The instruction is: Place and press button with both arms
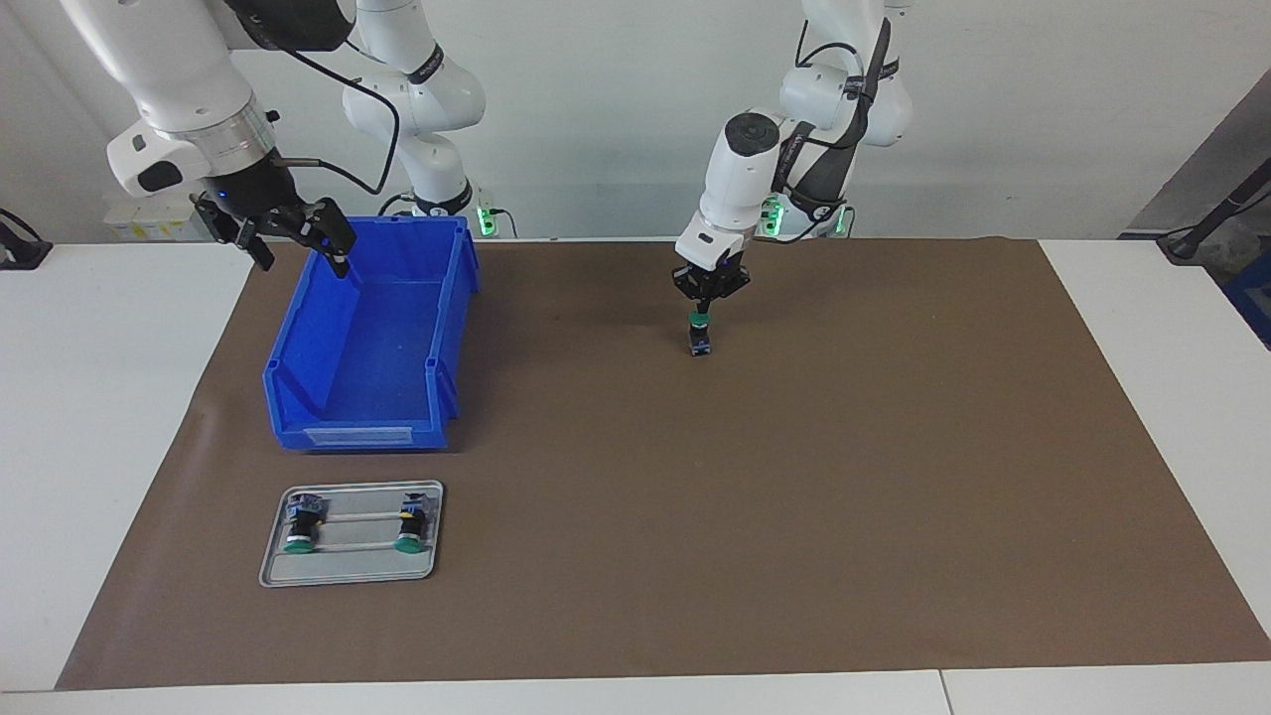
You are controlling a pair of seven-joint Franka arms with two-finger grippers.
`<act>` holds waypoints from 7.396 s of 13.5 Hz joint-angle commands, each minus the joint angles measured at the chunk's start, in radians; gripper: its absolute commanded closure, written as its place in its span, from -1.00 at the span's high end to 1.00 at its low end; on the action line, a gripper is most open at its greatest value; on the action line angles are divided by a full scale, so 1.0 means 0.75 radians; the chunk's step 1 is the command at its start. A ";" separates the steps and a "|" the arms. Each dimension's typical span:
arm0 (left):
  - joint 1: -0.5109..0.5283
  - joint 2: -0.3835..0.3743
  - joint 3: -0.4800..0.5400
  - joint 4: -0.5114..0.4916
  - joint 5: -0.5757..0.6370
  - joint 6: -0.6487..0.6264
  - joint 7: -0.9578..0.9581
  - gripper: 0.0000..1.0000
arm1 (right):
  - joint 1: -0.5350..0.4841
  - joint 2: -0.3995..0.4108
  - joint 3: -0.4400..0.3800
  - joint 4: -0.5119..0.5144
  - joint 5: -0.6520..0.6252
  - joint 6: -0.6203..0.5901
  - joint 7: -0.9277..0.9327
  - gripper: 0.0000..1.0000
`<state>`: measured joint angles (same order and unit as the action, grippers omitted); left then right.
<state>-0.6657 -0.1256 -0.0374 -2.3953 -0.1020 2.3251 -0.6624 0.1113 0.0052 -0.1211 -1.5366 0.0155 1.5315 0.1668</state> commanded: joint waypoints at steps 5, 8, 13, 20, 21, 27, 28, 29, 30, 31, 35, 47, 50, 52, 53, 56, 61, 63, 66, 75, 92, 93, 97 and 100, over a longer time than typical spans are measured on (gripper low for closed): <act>0.026 -0.004 0.017 -0.044 -0.017 0.088 0.024 -1.00 | -0.015 -0.013 0.012 -0.017 0.022 0.003 -0.028 1.00; 0.035 -0.002 0.019 -0.046 -0.017 0.089 0.038 -1.00 | -0.015 -0.013 0.012 -0.015 0.022 0.003 -0.028 1.00; 0.031 0.043 0.017 -0.073 -0.017 0.144 0.047 -1.00 | -0.015 -0.013 0.012 -0.015 0.022 0.003 -0.028 1.00; 0.026 0.045 0.019 -0.040 -0.017 0.087 0.047 -1.00 | -0.015 -0.013 0.012 -0.015 0.022 0.003 -0.028 1.00; 0.031 0.047 0.019 -0.022 -0.017 0.056 0.049 -1.00 | -0.015 -0.013 0.012 -0.017 0.022 0.003 -0.028 1.00; 0.035 0.051 0.019 0.097 -0.017 -0.110 0.049 -1.00 | -0.015 -0.013 0.012 -0.017 0.022 0.003 -0.028 1.00; 0.035 0.051 0.019 0.113 -0.017 -0.132 0.047 -1.00 | -0.015 -0.013 0.012 -0.015 0.022 0.003 -0.028 1.00; 0.035 0.051 0.019 0.130 -0.017 -0.157 0.047 -1.00 | -0.015 -0.013 0.012 -0.017 0.022 0.003 -0.028 1.00; 0.037 0.049 0.021 0.152 -0.017 -0.181 0.047 -1.00 | -0.015 -0.013 0.012 -0.017 0.022 0.003 -0.028 1.00; 0.045 0.049 0.027 0.199 -0.017 -0.226 0.049 -1.00 | -0.015 -0.013 0.012 -0.015 0.022 0.003 -0.028 1.00; 0.304 0.045 0.034 0.493 -0.017 -0.533 0.258 -1.00 | -0.015 -0.013 0.012 -0.017 0.022 0.003 -0.028 1.00; 0.763 0.153 0.034 1.218 0.199 -1.245 0.789 1.00 | -0.015 -0.013 0.012 -0.015 0.022 0.011 -0.038 1.00; 0.763 0.149 0.027 1.190 0.183 -1.117 0.793 1.00 | 0.037 -0.013 0.018 -0.027 0.024 0.032 -0.024 1.00; 0.765 0.131 0.038 1.098 0.177 -1.043 0.795 1.00 | 0.135 -0.023 0.018 -0.102 0.024 0.183 0.083 1.00; 0.765 0.139 0.038 1.087 0.177 -1.028 0.799 1.00 | 0.205 -0.025 0.018 -0.135 0.026 0.224 0.208 1.00; 0.765 0.143 0.038 1.042 0.128 -0.948 0.797 1.00 | 0.479 0.013 0.018 -0.219 0.026 0.377 0.578 1.00; 0.789 0.173 0.044 1.109 0.146 -0.971 0.816 1.00 | 0.831 0.324 0.016 -0.203 0.012 0.788 1.410 1.00; 0.789 0.249 0.048 1.252 0.146 -1.089 0.822 1.00 | 0.929 0.406 0.016 -0.205 0.000 0.844 1.668 1.00; 0.795 0.249 0.058 1.239 0.152 -1.037 0.919 1.00 | 1.031 0.445 0.016 -0.252 -0.002 0.899 1.959 1.00; 0.814 0.118 0.062 0.993 0.152 -0.983 0.922 1.00 | 1.132 0.539 0.018 -0.299 -0.105 0.889 2.040 1.00; 0.816 0.118 0.062 0.993 0.152 -0.983 0.922 1.00 | 1.195 0.502 0.018 -0.475 -0.080 1.100 2.132 -1.00; 0.814 0.118 0.062 0.993 0.152 -0.983 0.922 1.00 | 1.187 0.502 0.018 -0.473 -0.080 1.098 2.118 -1.00; 0.816 0.118 0.062 0.993 0.152 -0.983 0.922 1.00 | 1.110 0.468 0.016 -0.459 -0.080 1.073 1.987 -1.00; 0.816 0.118 0.062 0.993 0.152 -0.983 0.922 1.00 | 1.010 0.356 0.012 -0.459 -0.094 0.987 1.777 -1.00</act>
<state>-0.0604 -0.0104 0.0121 -1.6161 0.0101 1.5651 0.0155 0.9112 0.3533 -0.1130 -1.8563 -0.0464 2.3173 1.5978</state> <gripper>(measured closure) 0.000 0.586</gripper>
